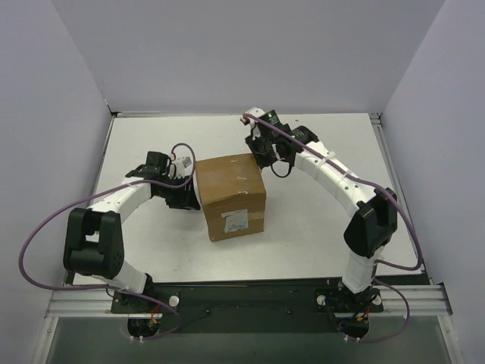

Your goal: Unpack the express box

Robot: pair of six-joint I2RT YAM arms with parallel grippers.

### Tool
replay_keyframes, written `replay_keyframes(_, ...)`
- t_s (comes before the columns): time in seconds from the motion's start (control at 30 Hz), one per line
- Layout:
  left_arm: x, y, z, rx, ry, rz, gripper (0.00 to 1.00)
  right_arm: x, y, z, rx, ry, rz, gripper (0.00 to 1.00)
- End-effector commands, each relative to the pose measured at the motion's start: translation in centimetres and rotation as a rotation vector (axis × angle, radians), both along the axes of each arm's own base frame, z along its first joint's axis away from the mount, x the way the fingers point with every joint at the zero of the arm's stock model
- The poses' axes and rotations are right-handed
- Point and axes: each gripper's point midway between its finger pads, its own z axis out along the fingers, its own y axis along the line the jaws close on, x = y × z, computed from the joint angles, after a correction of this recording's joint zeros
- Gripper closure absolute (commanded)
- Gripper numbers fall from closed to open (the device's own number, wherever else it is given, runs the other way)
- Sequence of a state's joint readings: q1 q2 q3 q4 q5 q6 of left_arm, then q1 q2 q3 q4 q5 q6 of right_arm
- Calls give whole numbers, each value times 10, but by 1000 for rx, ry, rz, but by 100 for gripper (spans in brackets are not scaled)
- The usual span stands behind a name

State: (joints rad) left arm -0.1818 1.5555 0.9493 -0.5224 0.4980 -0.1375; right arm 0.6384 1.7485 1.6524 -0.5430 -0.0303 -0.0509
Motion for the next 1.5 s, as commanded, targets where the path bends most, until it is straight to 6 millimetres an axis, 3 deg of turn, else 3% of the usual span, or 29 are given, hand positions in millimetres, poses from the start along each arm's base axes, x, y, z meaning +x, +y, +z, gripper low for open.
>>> replay_keyframes(0.0, -10, 12, 25, -30, 18, 29, 48, 33, 42, 17, 83, -57, 8, 100)
replay_keyframes(0.1, -17, 24, 38, -67, 53, 35, 48, 55, 57, 19, 102, -77, -11, 100)
replay_keyframes(0.13, -15, 32, 41, -71, 42, 43, 48, 61, 62, 11, 94, -72, -11, 100)
replay_keyframes(0.17, -13, 32, 50, -96, 24, 34, 48, 70, 63, 21, 98, -109, -26, 100)
replay_keyframes(0.23, -10, 45, 61, -103, -24, 48, 48, 86, 56, 23, 89, -144, -65, 100)
replay_keyframes(0.33, -3, 48, 80, -123, -165, -7, 48, 106, 30, 44, 102, -202, -137, 100)
replay_keyframes(0.47, 8, 49, 113, -180, -372, -84, 47, 111, 3, 81, 119, -273, -124, 100)
replay_keyframes(0.53, 10, 40, 140, -275, -505, -160, 44, 106, -8, 104, 126, -321, -120, 100)
replay_keyframes(0.6, 6, 34, 152, -330, -575, -236, 41, 96, -15, 119, 133, -348, -111, 100)
replay_keyframes(0.7, 2, 34, 145, -305, -638, -358, 43, 83, -23, 127, 138, -356, -115, 100)
replay_keyframes(0.83, -21, 25, 129, -379, -616, -527, 69, 67, -34, 134, 126, -368, -102, 100)
replay_keyframes(0.97, -31, 17, 118, -460, -580, -576, 80, 56, -46, 134, 123, -365, -104, 100)
replay_keyframes(1.13, -18, -12, 120, -463, -618, -654, 81, 47, -56, 143, 130, -373, -112, 100)
replay_keyframes(1.17, -17, -31, 121, -452, -667, -723, 81, 46, -57, 152, 135, -389, -110, 100)
replay_keyframes(1.27, -21, -59, 122, -466, -682, -758, 81, 43, -61, 165, 140, -408, -114, 100)
replay_keyframes(1.4, -27, -80, 121, -490, -646, -760, 77, 41, -66, 174, 146, -419, -123, 100)
replay_keyframes(1.47, -22, -86, 119, -470, -685, -767, 74, 41, -68, 174, 147, -420, -128, 100)
